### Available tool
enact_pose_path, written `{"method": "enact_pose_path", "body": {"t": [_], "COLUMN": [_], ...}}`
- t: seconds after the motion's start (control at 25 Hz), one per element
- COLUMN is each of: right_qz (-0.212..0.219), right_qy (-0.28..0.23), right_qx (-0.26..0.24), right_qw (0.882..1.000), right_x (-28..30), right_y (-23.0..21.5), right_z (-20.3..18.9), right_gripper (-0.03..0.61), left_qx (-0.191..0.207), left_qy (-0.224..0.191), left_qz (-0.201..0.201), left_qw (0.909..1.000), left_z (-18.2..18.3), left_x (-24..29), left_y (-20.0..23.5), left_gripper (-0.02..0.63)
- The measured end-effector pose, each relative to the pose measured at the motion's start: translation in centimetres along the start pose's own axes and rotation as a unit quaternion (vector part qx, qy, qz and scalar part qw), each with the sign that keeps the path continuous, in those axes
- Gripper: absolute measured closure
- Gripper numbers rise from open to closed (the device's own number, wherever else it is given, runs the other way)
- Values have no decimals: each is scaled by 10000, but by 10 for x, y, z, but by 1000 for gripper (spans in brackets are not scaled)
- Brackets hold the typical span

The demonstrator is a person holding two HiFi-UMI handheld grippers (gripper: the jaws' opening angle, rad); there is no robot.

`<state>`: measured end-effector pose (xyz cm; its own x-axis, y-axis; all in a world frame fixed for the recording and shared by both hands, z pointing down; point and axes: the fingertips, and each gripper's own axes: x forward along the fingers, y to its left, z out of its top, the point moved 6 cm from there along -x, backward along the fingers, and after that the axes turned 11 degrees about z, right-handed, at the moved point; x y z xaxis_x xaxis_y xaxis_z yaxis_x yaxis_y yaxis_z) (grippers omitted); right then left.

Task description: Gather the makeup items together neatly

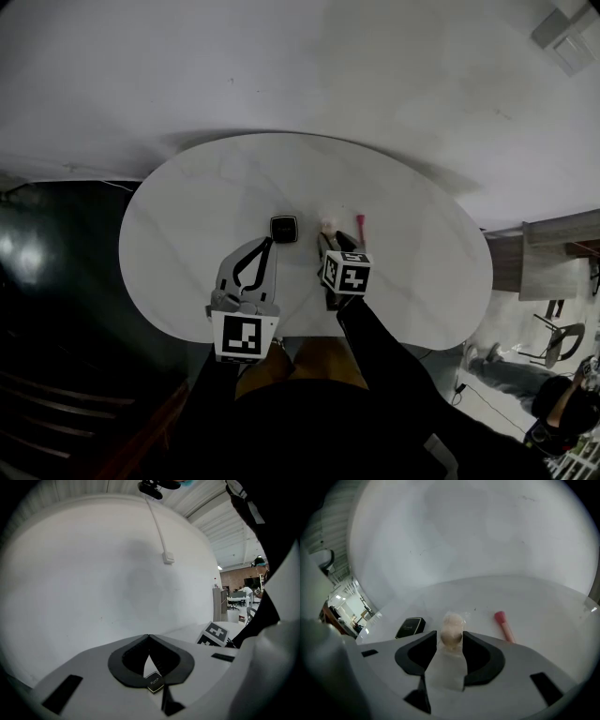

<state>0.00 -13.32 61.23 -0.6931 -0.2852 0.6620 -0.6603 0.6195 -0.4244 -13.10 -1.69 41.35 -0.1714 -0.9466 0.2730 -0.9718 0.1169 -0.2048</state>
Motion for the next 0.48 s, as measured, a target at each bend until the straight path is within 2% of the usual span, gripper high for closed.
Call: {"method": "enact_pose_path", "body": {"t": [0.32, 0.48], "right_qz": [-165, -424], "right_qy": [-62, -536], "right_qx": [-305, -639], "right_qw": [9994, 9956], "right_x": [-2, -32], "right_y": [6, 3], "right_z": [5, 20], "right_gripper": [387, 382], "left_qx": [12, 8], "left_qy": [-22, -47], "left_qz": [-79, -46], "left_qw": [10000, 10000], "left_z": [-1, -1], "left_x": [0, -3], "left_y": [5, 14], "left_gripper": [600, 600]}}
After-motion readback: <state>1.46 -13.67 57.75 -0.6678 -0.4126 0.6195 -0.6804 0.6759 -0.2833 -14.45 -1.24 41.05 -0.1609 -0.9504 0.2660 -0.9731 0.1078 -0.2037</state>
